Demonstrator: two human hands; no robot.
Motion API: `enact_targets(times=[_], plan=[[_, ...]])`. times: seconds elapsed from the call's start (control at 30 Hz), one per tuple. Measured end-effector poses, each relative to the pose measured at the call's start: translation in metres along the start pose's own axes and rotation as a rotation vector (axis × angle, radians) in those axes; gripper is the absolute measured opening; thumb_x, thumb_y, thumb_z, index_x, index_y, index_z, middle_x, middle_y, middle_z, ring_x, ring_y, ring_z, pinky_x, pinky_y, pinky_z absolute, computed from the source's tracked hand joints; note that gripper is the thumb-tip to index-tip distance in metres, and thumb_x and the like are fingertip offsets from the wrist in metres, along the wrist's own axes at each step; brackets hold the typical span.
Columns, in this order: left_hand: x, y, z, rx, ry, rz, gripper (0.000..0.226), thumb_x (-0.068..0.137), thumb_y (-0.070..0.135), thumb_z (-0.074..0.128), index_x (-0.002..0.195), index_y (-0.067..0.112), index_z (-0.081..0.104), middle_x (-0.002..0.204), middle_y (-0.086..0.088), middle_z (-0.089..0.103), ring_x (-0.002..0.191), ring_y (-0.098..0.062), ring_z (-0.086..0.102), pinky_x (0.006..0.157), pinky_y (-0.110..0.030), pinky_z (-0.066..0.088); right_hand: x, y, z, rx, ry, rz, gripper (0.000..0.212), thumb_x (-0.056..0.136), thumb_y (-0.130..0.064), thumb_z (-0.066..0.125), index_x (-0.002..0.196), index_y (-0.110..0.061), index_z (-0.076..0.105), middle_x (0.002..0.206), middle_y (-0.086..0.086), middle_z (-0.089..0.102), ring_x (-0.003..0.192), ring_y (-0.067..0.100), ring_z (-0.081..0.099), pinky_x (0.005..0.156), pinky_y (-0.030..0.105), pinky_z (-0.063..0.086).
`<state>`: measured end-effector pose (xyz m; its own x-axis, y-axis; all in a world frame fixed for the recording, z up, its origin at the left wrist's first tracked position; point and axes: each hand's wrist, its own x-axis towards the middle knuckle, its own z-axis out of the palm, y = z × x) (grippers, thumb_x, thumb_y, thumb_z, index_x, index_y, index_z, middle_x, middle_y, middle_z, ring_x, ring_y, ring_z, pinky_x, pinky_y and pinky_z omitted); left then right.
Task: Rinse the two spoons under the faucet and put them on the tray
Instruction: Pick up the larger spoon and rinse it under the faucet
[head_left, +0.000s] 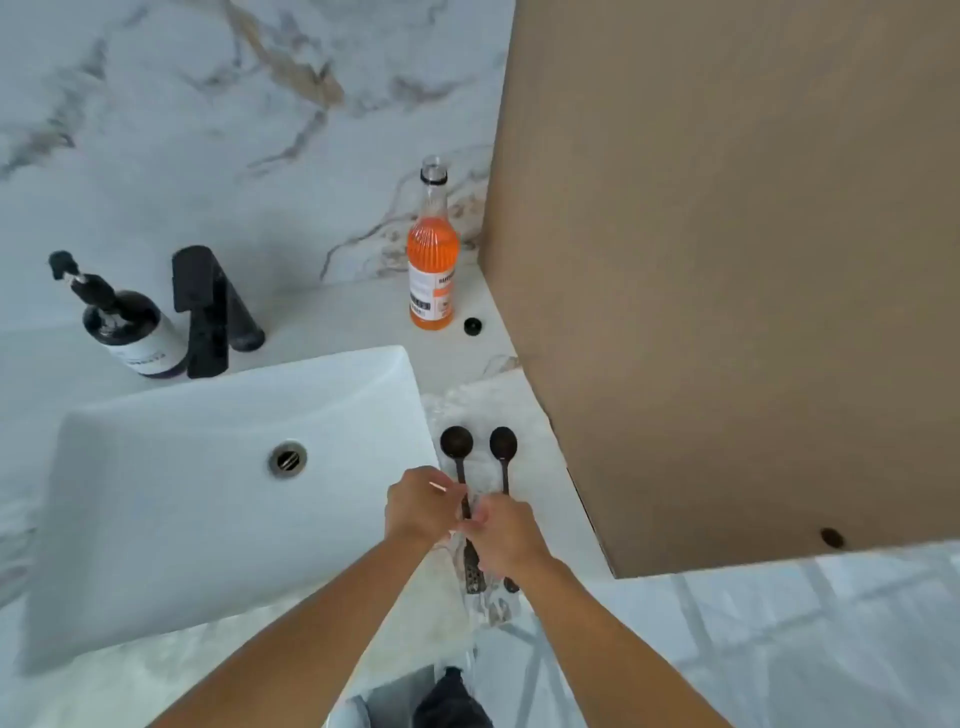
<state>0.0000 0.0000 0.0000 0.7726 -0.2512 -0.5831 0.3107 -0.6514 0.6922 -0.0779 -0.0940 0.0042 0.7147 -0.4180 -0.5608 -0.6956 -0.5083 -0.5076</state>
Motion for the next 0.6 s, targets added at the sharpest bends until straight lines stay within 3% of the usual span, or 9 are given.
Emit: enact_targets(times=[0.13, 0.2, 0.27, 0.4, 0.5, 0.6], plan=[[0.011, -0.004, 0.005, 0.002, 0.021, -0.066, 0.009, 0.077, 0.03, 0.076, 0.071, 0.026, 0.07, 0.067, -0.002, 0.076, 0.06, -0.024, 0.075, 0.067, -0.043, 0.065, 0.013, 0.006, 0.007, -0.003, 0.014, -0.016, 0.016, 0.091, -0.03, 0.062, 0.086, -0.015, 0.059, 0.082, 0.004, 0.065, 0.078, 0.024, 0.062, 0.07, 0.032, 0.05], [0.013, -0.008, 0.008, -0.011, 0.004, -0.086, 0.007, 0.075, 0.03, 0.077, 0.073, 0.024, 0.073, 0.063, -0.002, 0.076, 0.058, -0.023, 0.075, 0.064, -0.043, 0.065, 0.015, 0.007, 0.009, 0.017, -0.004, -0.037, 0.012, 0.091, -0.024, 0.062, 0.082, -0.018, 0.058, 0.082, 0.001, 0.063, 0.079, 0.022, 0.063, 0.074, 0.032, 0.052], [0.012, -0.007, 0.009, -0.017, -0.008, -0.096, 0.005, 0.076, 0.027, 0.076, 0.072, 0.024, 0.075, 0.062, -0.002, 0.076, 0.057, -0.024, 0.075, 0.061, -0.043, 0.065, 0.019, 0.008, 0.009, 0.039, -0.049, -0.028, 0.025, 0.092, -0.021, 0.061, 0.071, -0.025, 0.048, 0.081, -0.002, 0.059, 0.079, 0.019, 0.06, 0.076, 0.032, 0.053], [0.017, -0.006, 0.009, -0.06, -0.028, -0.102, 0.006, 0.08, 0.022, 0.077, 0.076, 0.025, 0.075, 0.072, 0.001, 0.077, 0.06, -0.021, 0.075, 0.055, -0.035, 0.064, 0.028, 0.01, 0.008, 0.069, -0.086, 0.008, 0.033, 0.093, -0.023, 0.061, 0.067, -0.027, 0.043, 0.072, -0.008, 0.053, 0.077, 0.015, 0.054, 0.071, 0.025, 0.043], [0.021, -0.007, 0.001, -0.173, -0.055, -0.149, 0.007, 0.081, 0.019, 0.079, 0.087, 0.018, 0.076, 0.082, -0.004, 0.077, 0.059, -0.016, 0.073, 0.046, -0.023, 0.056, 0.03, 0.005, 0.005, 0.069, -0.079, 0.019, 0.022, 0.093, -0.023, 0.062, 0.075, -0.018, 0.05, 0.075, -0.004, 0.055, 0.077, 0.017, 0.056, 0.071, 0.027, 0.047], [0.022, -0.008, -0.015, -0.256, -0.108, -0.181, 0.007, 0.083, 0.017, 0.078, 0.089, 0.015, 0.076, 0.078, -0.002, 0.076, 0.059, -0.016, 0.069, 0.047, -0.022, 0.052, 0.028, -0.009, 0.005, 0.095, -0.081, 0.023, 0.013, 0.092, -0.023, 0.063, 0.083, -0.016, 0.056, 0.085, 0.001, 0.063, 0.087, 0.024, 0.066, 0.081, 0.036, 0.056]])
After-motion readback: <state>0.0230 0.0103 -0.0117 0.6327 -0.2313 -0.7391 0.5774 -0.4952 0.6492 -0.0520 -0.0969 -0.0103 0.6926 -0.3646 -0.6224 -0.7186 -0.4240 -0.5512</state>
